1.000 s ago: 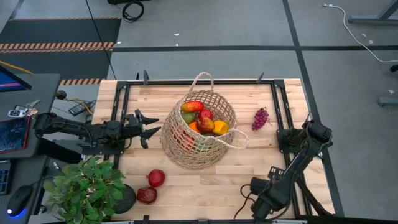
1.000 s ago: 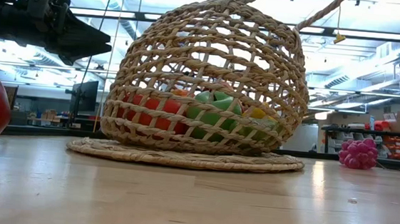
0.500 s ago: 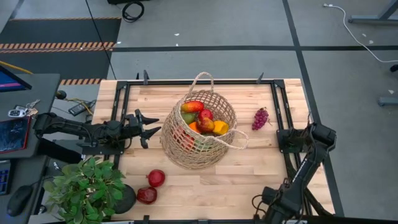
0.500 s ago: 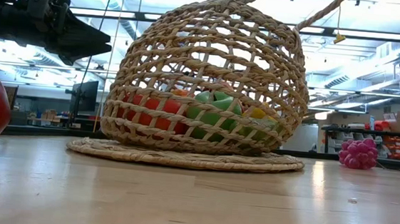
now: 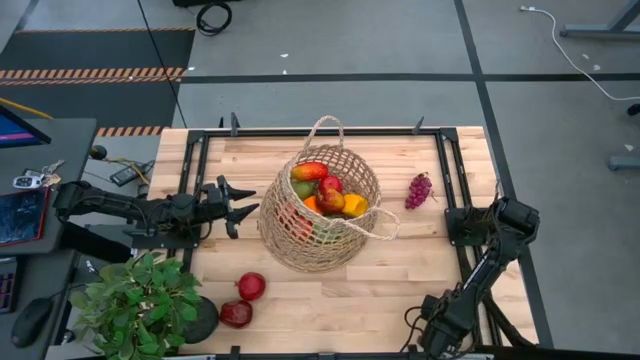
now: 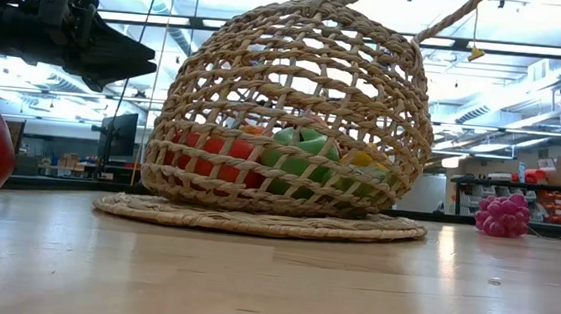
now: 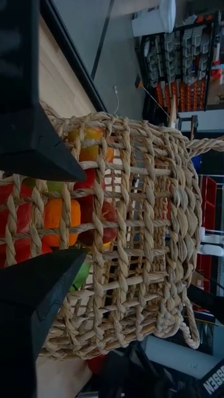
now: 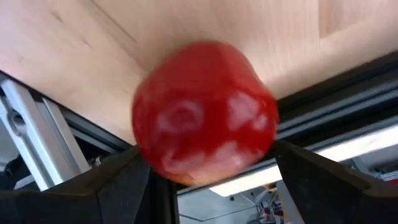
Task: Build produce basket
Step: Put the red apple into the basket
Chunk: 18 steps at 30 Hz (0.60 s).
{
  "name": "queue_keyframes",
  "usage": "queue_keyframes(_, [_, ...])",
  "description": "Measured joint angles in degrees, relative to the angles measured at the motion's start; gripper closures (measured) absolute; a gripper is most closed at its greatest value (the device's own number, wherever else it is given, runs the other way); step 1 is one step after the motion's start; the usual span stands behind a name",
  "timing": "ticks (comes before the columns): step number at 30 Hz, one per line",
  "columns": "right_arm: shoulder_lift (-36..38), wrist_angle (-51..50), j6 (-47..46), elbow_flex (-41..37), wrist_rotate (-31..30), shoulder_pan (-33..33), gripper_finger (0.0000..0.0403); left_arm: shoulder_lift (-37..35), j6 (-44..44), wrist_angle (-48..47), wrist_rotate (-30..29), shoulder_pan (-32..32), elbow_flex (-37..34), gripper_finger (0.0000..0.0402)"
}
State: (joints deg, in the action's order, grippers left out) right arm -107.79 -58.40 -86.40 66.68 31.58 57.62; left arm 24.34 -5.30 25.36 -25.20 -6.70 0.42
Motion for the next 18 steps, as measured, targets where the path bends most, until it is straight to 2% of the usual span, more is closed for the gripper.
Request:
queue_keyframes(7, [0.0,4.48,1.92,-1.94,-0.55,-1.1,0.0055,0.0,0.02,0.0,0.01,-0.02,-0.01,0.0207])
queue_keyframes(18, [0.0,6.13,5.57,-2.62,-4.44,-1.52,0.0055,0.02,0.02,0.0,0.01,0.0,-0.01,0.0203])
